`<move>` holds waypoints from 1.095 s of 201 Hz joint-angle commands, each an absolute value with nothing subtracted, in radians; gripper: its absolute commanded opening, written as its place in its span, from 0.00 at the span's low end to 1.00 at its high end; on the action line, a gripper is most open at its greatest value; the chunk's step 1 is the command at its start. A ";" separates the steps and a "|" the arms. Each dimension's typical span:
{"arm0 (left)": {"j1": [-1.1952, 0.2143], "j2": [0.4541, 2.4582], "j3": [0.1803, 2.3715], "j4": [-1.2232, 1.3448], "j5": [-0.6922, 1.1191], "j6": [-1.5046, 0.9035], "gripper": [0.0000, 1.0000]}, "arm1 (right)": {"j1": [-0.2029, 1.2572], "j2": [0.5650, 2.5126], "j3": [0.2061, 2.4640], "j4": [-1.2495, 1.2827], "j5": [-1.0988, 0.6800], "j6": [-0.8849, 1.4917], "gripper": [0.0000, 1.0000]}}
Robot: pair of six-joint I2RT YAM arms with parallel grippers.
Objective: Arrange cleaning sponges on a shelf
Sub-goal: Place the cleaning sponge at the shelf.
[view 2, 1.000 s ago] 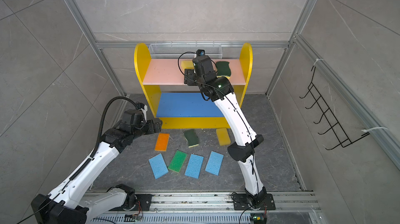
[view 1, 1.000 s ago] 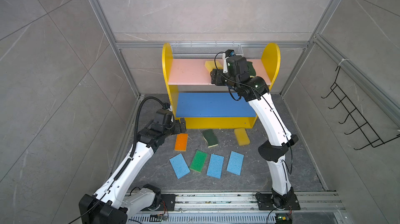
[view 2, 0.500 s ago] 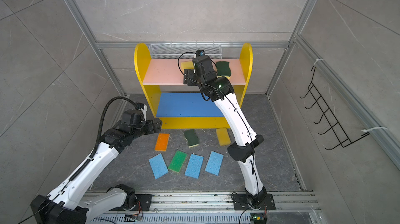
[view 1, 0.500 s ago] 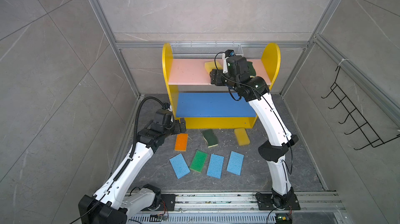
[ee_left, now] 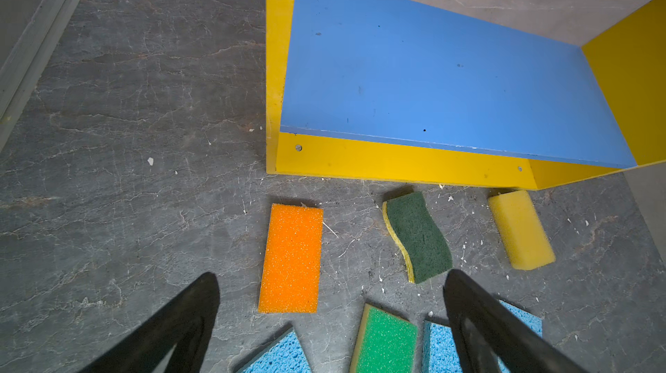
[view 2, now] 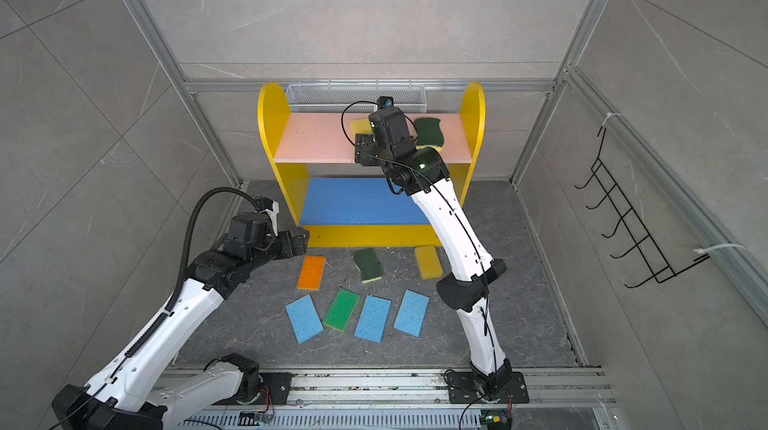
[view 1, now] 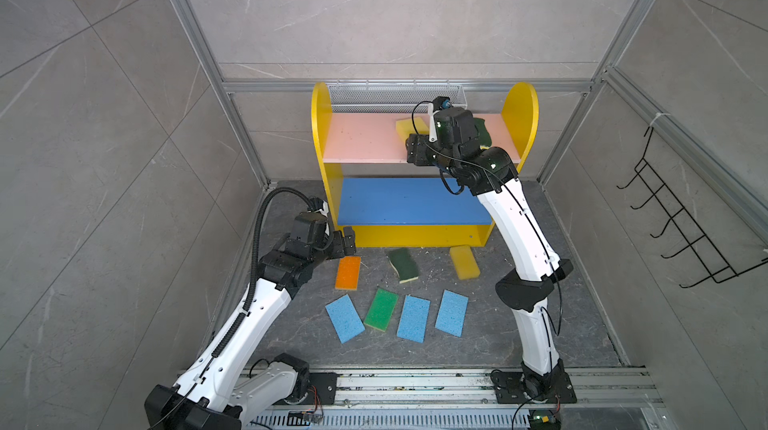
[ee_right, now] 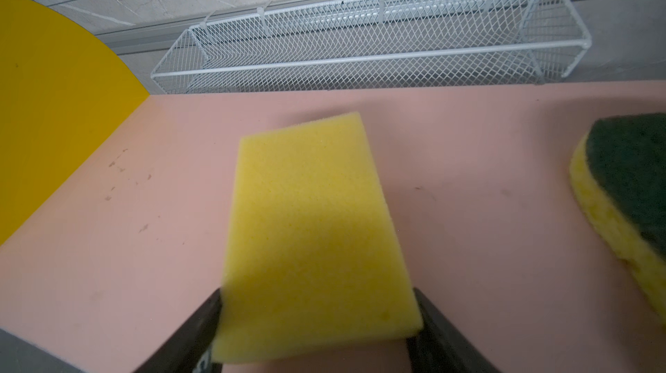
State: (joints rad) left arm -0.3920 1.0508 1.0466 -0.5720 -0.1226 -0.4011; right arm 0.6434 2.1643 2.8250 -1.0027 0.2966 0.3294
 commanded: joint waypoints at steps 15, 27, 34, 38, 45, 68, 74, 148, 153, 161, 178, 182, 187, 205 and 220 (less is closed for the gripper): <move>-0.387 1.017 1.039 -0.563 -0.132 -0.411 0.99 | 0.665 2.172 2.820 -1.149 0.348 0.398 0.70; -0.387 1.011 1.037 -0.566 -0.134 -0.408 0.99 | 0.678 2.173 2.824 -1.147 0.372 0.404 0.69; -0.387 1.007 1.036 -0.568 -0.138 -0.407 0.99 | 0.686 2.171 2.824 -1.147 0.395 0.409 0.69; -0.387 1.004 1.035 -0.569 -0.140 -0.405 0.99 | 0.692 2.171 2.827 -1.147 0.409 0.415 0.69; -0.387 1.000 1.035 -0.572 -0.144 -0.402 0.99 | 0.698 2.169 2.825 -1.144 0.425 0.425 0.69; -0.386 0.988 1.031 -0.576 -0.151 -0.397 0.99 | 0.701 2.171 2.825 -1.129 0.430 0.464 0.68; -0.385 0.982 1.029 -0.576 -0.150 -0.396 1.00 | 0.702 2.174 2.825 -1.124 0.426 0.473 0.68; -0.371 0.967 1.020 -0.578 -0.146 -0.390 1.00 | 0.702 2.202 2.834 -1.091 0.460 0.576 0.66; -0.371 0.968 1.022 -0.576 -0.145 -0.391 0.99 | 0.702 2.203 2.833 -1.089 0.466 0.582 0.66; -0.370 0.971 1.021 -0.575 -0.143 -0.391 0.99 | 0.704 2.204 2.835 -1.084 0.477 0.587 0.65; -0.371 0.972 1.022 -0.572 -0.141 -0.390 0.99 | 0.714 2.208 2.836 -1.076 0.516 0.589 0.65; -0.369 0.971 1.020 -0.571 -0.140 -0.391 0.99 | 0.715 2.208 2.835 -1.074 0.522 0.589 0.65; -0.369 0.972 1.021 -0.572 -0.140 -0.390 1.00 | 0.718 2.210 2.835 -1.070 0.526 0.588 0.65; -0.367 0.975 1.020 -0.568 -0.140 -0.391 0.99 | 0.721 2.218 2.837 -1.056 0.519 0.590 0.66; -0.365 0.976 1.023 -0.573 -0.140 -0.388 0.99 | 0.722 2.227 2.841 -1.049 0.508 0.593 0.67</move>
State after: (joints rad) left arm -0.3744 0.9806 1.0206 -0.5797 -0.1299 -0.4007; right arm 0.7132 2.1738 2.8365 -1.0046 0.5114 0.5587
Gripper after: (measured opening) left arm 0.995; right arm 0.659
